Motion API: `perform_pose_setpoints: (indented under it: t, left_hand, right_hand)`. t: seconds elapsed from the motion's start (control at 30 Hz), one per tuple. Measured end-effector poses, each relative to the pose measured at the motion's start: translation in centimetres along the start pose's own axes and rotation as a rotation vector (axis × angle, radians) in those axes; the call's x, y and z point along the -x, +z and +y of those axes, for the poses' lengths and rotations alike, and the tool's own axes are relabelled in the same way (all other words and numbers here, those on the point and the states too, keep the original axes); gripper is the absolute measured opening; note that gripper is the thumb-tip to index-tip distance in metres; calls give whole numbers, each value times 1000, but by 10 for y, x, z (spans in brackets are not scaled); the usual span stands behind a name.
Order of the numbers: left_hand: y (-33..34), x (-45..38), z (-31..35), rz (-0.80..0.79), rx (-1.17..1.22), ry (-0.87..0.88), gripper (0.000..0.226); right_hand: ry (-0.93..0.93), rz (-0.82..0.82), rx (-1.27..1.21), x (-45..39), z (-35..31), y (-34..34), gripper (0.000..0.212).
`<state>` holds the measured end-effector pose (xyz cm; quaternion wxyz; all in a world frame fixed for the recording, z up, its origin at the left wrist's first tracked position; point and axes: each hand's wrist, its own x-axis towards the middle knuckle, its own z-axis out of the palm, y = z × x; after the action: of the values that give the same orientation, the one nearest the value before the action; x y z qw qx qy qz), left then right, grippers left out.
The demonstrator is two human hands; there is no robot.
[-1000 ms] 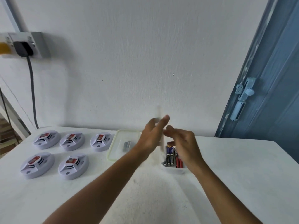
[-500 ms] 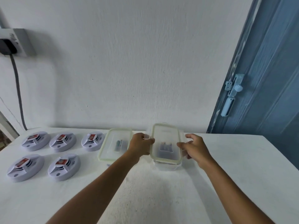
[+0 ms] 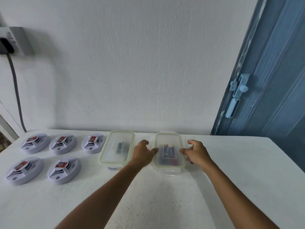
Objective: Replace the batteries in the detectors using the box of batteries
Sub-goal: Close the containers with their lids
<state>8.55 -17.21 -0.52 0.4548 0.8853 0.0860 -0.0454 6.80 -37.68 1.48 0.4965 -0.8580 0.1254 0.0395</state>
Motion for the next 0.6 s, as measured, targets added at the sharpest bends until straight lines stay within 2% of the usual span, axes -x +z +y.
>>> perform_pose_setpoints:
  t: [0.07, 0.17, 0.2, 0.27, 0.33, 0.43, 0.6]
  left_hand:
    - [-1, 3, 2, 10, -183, 88, 65]
    - [-7, 15, 4, 75, -411, 416, 63]
    - [-11, 19, 5, 11, -415, 534, 63]
    - [-16, 23, 7, -217, -461, 695, 67]
    - [-13, 23, 3, -310, -592, 774, 74]
    - [-6, 19, -6, -223, -616, 855, 74]
    - [0, 19, -11, -111, -655, 1030, 68]
  right_hand:
    - [-31, -2, 116, -1, 0, 0, 68]
    - [-234, 47, 377, 3, 1, -4, 68]
    - [-302, -30, 365, 6, -1, -6, 70]
    - [-349, -284, 380, 15, -4, -8, 83]
    - [-375, -390, 525, 22, -5, -8, 95]
    - [-485, -331, 650, 25, -3, -3, 99]
    - [-550, -226, 681, 21, 7, 7, 97]
